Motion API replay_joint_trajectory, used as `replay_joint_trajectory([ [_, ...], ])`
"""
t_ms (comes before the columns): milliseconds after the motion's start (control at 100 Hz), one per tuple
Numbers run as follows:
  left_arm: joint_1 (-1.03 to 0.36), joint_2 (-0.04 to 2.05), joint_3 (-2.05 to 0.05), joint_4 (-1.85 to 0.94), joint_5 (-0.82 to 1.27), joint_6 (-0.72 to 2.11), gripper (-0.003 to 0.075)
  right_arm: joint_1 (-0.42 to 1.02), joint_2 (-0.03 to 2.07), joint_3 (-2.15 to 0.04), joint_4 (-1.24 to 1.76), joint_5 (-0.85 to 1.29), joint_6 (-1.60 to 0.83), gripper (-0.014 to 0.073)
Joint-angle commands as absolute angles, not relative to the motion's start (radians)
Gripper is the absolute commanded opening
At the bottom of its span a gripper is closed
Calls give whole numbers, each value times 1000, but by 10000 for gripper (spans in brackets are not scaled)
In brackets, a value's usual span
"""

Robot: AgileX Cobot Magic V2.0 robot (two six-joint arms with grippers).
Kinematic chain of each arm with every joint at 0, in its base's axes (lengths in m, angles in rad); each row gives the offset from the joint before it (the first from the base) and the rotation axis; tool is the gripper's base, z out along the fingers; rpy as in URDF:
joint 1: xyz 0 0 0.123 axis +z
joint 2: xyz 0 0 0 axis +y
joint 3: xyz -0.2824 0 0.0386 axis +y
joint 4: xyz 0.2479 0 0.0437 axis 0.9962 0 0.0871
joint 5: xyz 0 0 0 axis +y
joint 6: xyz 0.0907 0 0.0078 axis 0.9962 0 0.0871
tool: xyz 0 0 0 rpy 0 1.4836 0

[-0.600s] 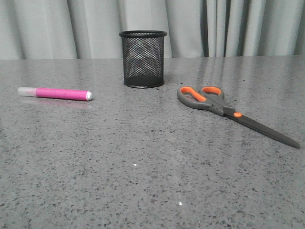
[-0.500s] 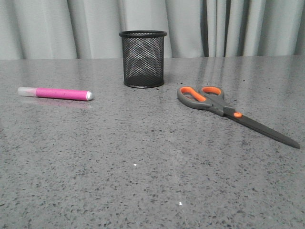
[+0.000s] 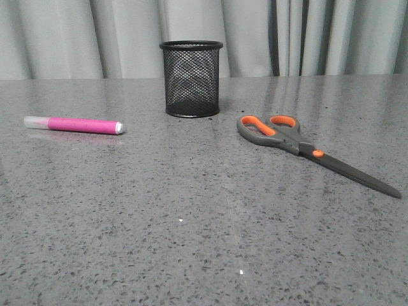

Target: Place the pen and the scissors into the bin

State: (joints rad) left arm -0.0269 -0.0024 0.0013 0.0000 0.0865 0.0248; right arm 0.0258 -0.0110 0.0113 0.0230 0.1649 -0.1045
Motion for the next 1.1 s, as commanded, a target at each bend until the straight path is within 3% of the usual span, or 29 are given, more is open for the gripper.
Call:
replay_joint_trajectory([
  [0,-23,-34,46,0,9,16,-19,20,-31,25,14,78,-106,-75],
  [730,-23,-34,46,0,9,16,-19,20,-31,25,14,76,-106,-75],
  [1090,-23,-34,46,-279,11,16,-19,20,-31,25,178,29,-106,-75],
])
